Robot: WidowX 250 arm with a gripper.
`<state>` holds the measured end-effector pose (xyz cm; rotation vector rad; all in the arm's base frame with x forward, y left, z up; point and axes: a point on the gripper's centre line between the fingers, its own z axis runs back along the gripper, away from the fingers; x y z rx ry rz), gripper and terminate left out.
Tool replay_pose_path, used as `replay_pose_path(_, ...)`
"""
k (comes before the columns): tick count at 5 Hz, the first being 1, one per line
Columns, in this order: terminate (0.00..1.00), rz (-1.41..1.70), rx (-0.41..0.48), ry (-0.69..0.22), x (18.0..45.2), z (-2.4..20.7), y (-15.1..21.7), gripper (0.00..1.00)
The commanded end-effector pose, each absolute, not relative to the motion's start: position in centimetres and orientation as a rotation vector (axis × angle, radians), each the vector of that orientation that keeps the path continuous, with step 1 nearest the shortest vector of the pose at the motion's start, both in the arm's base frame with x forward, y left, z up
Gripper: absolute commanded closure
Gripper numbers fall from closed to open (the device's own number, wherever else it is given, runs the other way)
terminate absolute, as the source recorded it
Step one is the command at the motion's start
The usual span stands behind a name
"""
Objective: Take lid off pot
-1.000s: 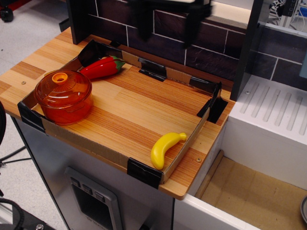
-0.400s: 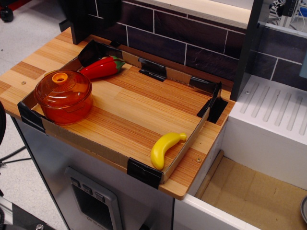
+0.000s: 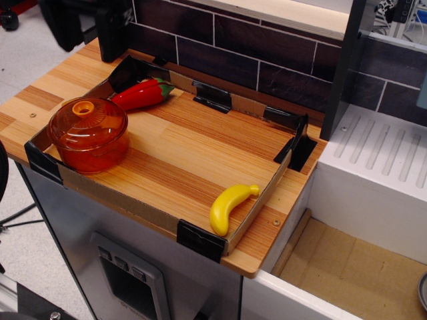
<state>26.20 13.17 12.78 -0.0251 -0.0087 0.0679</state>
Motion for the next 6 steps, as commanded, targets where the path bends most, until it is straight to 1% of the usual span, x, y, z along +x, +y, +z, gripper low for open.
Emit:
replay_pose_path(1, 0.0, 0.004, 0.061, -0.004, 25.4, 10.8, 16.2, 0.0)
replay_pose_path(3, 0.0, -0.011, 0.064, 0.044, 24.8, 8.9, 16.4, 0.0)
replay_pose_path(5, 0.0, -0.015, 0.034, 0.066, 25.0, 7.4, 14.5, 0.0)
replay_pose_path(6, 0.0, -0.014, 0.039, 0.064, 25.3, 6.9, 14.0, 0.0)
